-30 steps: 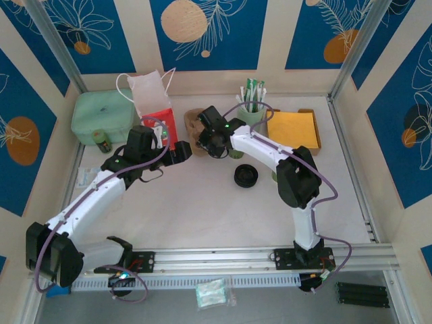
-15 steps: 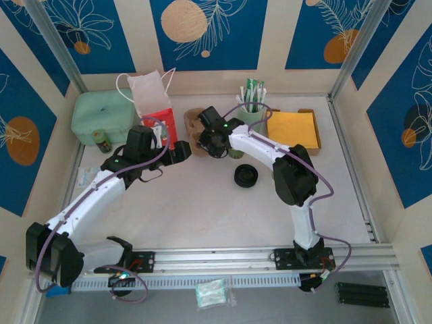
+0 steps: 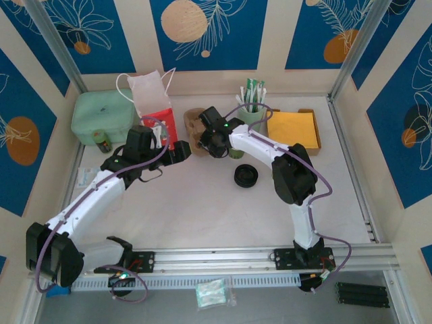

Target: Pack the takeout coffee

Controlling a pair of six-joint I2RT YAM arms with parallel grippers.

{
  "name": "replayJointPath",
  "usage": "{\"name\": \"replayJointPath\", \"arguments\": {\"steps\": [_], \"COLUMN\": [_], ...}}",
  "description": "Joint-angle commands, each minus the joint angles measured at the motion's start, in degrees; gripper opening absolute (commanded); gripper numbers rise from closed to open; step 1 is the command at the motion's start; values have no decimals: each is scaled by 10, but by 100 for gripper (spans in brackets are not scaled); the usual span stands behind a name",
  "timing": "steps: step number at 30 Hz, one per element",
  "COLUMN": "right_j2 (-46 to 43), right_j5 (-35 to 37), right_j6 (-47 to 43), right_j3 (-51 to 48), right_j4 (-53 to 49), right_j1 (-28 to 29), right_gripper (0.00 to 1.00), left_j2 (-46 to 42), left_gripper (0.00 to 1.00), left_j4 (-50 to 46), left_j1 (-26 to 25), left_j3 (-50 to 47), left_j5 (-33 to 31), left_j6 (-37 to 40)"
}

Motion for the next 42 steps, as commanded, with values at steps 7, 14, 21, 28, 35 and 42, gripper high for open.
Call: {"name": "replayJointPath", "arguments": {"steps": [7, 14, 21, 28, 35, 42], "right_j2": [-2, -15, -25, -43, -63, -85], "right_j5": [-5, -8, -10, -13, -19, -20], "right_j6": [-2, -10, -15, -23, -25, -18], "right_j3": [8, 5, 5, 5, -5, -37], "right_j4": [-7, -7, -5, -2, 3, 17], "right_j1": [-6, -7, -8, -10, -13, -16], "right_gripper": [31, 22, 17, 15, 6, 5], "left_j2": [-5, -4, -5, -6, -5, -6], "left_gripper": [99, 99, 99, 99, 99, 99], "left_j4": [4, 8, 9, 9, 9, 9], "left_j1": [8, 8, 8, 8, 8, 8], "left_j3": [-5, -5, -4, -4, -3, -2], "left_j5": [9, 13, 16, 20, 22, 23], "left_j6": [-3, -7, -7, -7, -7, -8]}}
